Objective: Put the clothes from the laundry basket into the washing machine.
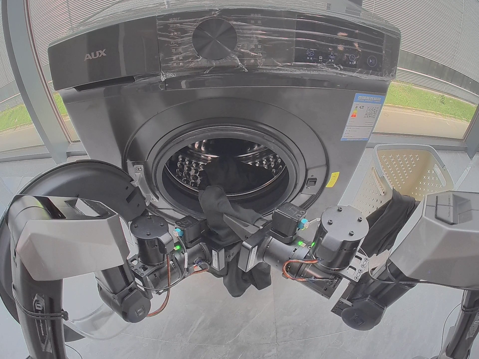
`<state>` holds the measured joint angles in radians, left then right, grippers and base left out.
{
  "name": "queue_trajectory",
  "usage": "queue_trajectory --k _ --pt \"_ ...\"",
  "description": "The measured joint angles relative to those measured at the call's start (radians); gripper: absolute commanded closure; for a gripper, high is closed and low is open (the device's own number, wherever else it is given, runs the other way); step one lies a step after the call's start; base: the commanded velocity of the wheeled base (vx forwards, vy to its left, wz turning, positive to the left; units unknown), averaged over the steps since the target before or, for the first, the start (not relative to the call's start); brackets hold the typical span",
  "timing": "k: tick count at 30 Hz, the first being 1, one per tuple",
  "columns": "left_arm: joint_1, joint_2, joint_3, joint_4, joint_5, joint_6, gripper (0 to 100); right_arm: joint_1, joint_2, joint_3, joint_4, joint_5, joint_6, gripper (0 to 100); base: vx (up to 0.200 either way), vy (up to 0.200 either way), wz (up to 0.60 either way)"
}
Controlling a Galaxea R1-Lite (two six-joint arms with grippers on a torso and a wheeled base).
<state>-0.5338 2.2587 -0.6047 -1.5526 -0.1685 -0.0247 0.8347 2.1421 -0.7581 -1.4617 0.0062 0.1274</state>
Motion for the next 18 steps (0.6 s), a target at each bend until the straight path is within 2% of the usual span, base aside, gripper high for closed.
queue_trajectory --k 6,18 --pt "0.016 0.008 -0.021 0.000 0.037 -0.001 100 -0.008 0.000 0.014 0.003 -0.051 0.000 100 0.000 0.000 0.00" --pt "0.048 -0.108 0.014 0.002 0.056 -0.031 100 -0.003 0.006 0.075 0.001 -0.062 -0.001 100 0.000 0.000 0.00"
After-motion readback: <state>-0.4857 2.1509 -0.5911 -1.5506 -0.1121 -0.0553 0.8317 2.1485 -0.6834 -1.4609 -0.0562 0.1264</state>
